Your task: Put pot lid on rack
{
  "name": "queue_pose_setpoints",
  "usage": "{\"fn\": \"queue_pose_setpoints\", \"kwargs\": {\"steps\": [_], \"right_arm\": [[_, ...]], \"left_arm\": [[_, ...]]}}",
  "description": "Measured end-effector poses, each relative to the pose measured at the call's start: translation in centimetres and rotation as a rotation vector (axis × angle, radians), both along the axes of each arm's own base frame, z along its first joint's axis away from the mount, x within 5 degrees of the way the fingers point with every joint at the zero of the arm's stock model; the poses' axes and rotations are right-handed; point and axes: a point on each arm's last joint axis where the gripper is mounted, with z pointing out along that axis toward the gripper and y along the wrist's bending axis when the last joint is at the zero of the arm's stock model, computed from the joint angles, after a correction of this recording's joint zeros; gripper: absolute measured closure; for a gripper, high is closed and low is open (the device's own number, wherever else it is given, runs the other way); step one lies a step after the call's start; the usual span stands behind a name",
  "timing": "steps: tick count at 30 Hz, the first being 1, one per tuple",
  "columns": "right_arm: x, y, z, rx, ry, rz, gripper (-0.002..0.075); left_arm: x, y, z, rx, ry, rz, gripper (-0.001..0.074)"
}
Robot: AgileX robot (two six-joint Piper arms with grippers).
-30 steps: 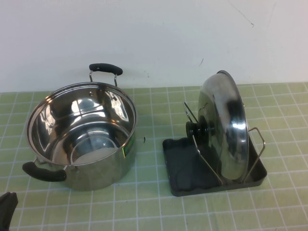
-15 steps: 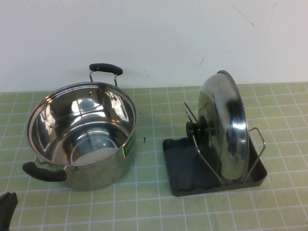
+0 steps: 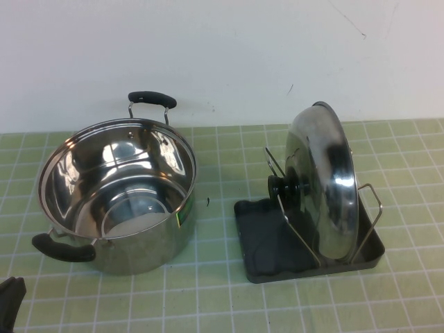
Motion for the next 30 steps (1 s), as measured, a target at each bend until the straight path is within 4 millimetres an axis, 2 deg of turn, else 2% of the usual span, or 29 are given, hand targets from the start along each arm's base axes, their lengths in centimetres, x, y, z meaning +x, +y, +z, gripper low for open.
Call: {"fn": "queue_pose_setpoints", "kwargs": {"steps": [18,22,26,30], "right_arm": [[0.0,0.0,0.0,0.006,0.000,-0.002,0.0716],[0.0,0.0,0.0,0.006,0.000,-0.002,0.0716],[0.0,0.0,0.0,0.006,0.000,-0.002,0.0716],[0.0,0.0,0.0,0.006,0.000,-0.002,0.0716]], "left_arm": [[-0.1,-0.4,-0.1,-0.001,0.002,-0.036,0.0735],[-0.5,-0.7,-1.1,0.001,0.026,-0.073,0.0735],[-1.1,-0.3,-2.3,-0.014,0.020,-0.016,0.0735],[-1.7,0.4,-2.0,-0.140,-0.064,0.096,0.0735]]}}
